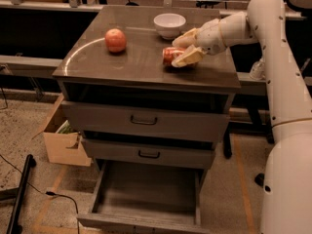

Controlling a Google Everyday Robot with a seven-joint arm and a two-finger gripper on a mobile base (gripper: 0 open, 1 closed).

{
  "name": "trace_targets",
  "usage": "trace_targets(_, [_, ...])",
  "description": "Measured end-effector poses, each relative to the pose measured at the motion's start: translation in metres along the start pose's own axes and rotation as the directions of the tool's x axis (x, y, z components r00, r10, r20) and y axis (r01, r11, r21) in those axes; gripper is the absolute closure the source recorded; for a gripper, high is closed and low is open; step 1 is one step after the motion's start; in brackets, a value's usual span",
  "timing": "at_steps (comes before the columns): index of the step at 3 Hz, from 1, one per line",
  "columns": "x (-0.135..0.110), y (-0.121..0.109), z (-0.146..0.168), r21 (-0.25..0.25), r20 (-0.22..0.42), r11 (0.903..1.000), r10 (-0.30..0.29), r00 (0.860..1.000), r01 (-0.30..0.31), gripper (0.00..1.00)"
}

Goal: Pick coke can from bottom drawer and place on counter

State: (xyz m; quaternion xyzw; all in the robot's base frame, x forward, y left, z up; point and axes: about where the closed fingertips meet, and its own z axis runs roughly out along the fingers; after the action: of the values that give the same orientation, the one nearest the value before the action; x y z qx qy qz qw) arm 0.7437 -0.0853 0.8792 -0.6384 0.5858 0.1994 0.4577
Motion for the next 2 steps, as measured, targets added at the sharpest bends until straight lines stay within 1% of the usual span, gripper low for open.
trace_targets(1, [-0.0009,-0.0015,0.0051,-0.007,0.010,1.0000,-0.005,1.000,0.005,0.00])
trace_targets(2, [-0.0014,-0.0015,0.0051,-0.007,0.012,1.0000,-0.007,1.000,0.007,0.00])
